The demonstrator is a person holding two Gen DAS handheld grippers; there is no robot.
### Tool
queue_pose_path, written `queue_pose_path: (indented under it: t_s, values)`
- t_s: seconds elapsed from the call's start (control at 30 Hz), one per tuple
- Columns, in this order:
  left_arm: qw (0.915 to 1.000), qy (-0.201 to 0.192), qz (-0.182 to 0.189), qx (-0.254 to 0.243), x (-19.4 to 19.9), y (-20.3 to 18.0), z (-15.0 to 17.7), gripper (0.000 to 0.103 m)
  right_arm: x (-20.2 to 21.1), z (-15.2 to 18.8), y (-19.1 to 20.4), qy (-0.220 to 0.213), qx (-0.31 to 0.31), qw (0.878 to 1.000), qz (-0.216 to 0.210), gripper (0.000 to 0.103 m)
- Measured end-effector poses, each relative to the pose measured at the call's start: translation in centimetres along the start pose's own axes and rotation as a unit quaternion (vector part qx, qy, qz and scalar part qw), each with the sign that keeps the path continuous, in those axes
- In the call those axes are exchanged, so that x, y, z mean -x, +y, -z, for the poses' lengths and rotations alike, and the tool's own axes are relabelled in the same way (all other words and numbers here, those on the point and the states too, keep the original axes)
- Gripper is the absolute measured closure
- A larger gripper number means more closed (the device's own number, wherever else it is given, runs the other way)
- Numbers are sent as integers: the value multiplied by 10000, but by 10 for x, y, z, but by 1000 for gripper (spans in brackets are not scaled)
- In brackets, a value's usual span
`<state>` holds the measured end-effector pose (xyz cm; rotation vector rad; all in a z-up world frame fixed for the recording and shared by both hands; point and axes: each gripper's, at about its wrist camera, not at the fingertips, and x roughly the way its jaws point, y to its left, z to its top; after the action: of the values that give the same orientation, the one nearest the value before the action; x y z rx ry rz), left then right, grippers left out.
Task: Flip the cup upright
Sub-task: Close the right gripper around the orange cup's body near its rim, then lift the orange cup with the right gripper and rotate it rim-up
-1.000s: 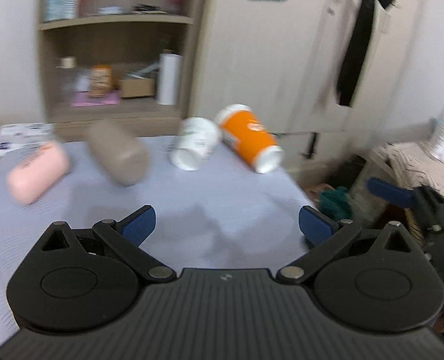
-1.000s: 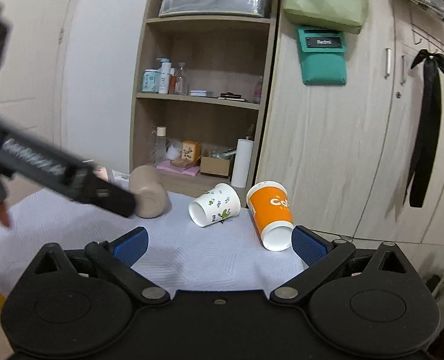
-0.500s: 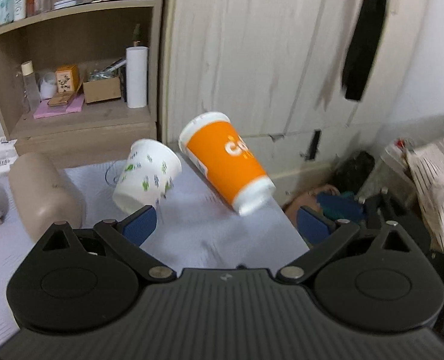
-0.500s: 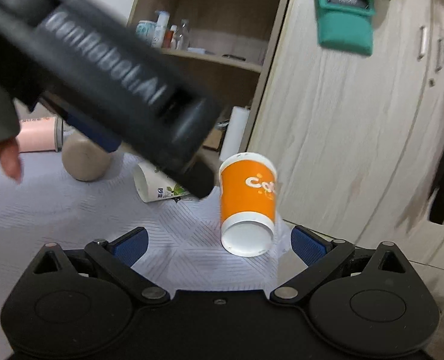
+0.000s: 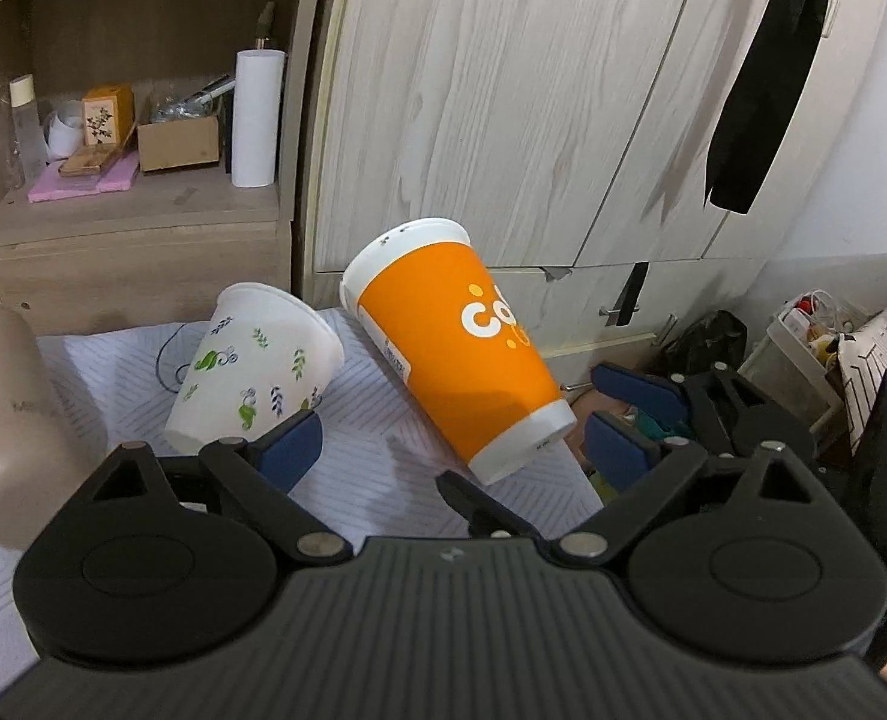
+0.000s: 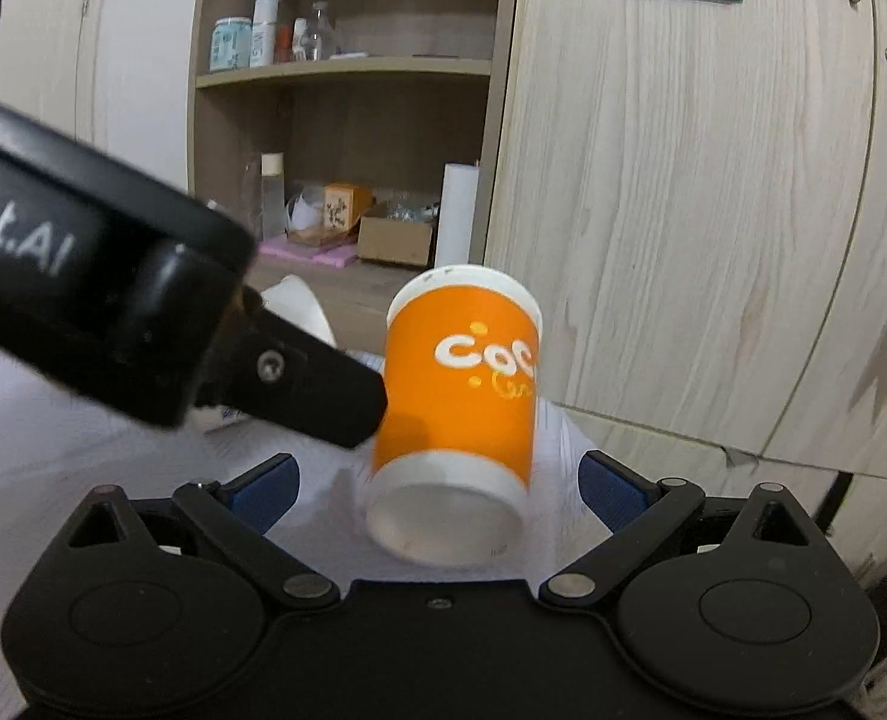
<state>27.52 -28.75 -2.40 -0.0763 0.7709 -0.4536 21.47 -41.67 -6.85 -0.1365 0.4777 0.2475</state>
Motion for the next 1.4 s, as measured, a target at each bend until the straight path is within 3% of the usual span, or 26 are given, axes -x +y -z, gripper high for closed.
queue_pose_path:
  t_s: [0.17, 0.3, 0.53, 0.63, 0.8, 0.9, 1.1, 1.23, 1.4]
  values:
    - [9999, -55, 58, 127, -4, 5, 2, 11, -2, 2, 6, -17, 163, 9999, 46, 5]
    - [9997, -86, 97, 187, -6, 7, 2, 13, -7, 1, 4, 298, 47, 9994, 139, 33]
    - [9995, -61, 257, 191, -3, 5, 6, 14, 17, -2, -7, 174, -787, 9965, 200, 33]
    - [9989, -47, 335, 330, -1, 4, 9, 18, 23, -2, -15, 342, -1188, 9921, 200, 33]
    - [9945, 333, 628, 770, -8, 8, 12, 25, 28, 5, -34, 607, -2103, 9757, -67, 33]
    - [9951, 291, 665, 673, -6, 4, 16, 25, 30, 18, -23, 639, -2318, 9705, -145, 33]
    - [9954, 398, 752, 436, 2, 3, 22, 26, 36, 34, -11, 856, -2983, 9490, -563, 33]
    - [9954, 476, 740, 373, 5, 8, 29, 26, 49, 40, -4, 882, -3071, 9456, -615, 33]
    - [9934, 497, 996, 282, 21, 15, 41, 26, 59, 47, 7, 1016, -3397, 9279, -1156, 33]
